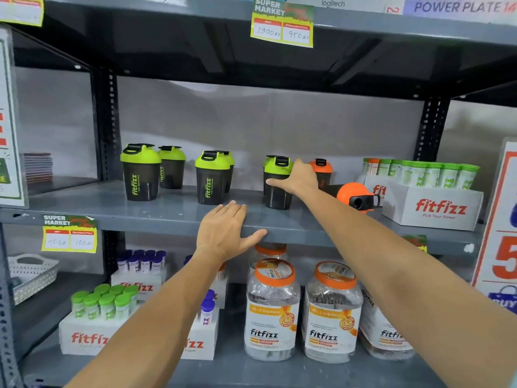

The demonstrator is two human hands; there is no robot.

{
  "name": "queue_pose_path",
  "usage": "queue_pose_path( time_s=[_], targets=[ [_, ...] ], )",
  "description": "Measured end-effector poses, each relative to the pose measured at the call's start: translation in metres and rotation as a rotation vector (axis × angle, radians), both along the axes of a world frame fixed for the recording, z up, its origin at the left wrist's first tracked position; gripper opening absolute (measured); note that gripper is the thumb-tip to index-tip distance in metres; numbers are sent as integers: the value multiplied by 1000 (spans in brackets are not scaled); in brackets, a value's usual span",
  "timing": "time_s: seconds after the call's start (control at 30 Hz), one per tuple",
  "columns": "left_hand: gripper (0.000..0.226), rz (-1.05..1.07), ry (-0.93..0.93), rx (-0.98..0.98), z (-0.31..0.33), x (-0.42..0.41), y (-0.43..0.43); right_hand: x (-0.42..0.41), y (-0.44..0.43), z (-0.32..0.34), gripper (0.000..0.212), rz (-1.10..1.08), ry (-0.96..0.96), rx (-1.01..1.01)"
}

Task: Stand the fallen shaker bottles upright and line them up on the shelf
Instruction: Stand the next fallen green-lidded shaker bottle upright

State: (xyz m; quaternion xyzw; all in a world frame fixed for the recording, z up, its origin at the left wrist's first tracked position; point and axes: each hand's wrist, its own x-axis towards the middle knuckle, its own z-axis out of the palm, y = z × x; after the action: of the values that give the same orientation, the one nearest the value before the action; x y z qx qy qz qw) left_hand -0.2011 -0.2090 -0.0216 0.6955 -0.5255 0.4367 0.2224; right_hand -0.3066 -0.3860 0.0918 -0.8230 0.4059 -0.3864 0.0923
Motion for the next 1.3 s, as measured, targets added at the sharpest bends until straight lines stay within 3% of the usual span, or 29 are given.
queue_pose_path(
  time_s=[0.17,0.43,0.6,0.8,0.93,1.03,1.3],
  targets=[
    [80,17,1,12,0,0,0,-1,7,14,112,-93,-16,-162],
    [80,26,0,32,0,1,-1,7,3,40,58,-29,231,-125],
    [81,34,0,46,0,1,-1,9,-2,49,53,62,246,-18],
    [78,34,-22,15,1,-1,0,12,1,49,74,-83,413,-282],
    [77,32,-23,18,0,0,0,14,1,49,53,-112,471,-334],
    [77,29,-24,20,0,1,-1,14,3,53,48,-100,514,-312],
    [77,27,-33,6,-2,2,-3,10,4,45,76,-157,509,-374]
  ],
)
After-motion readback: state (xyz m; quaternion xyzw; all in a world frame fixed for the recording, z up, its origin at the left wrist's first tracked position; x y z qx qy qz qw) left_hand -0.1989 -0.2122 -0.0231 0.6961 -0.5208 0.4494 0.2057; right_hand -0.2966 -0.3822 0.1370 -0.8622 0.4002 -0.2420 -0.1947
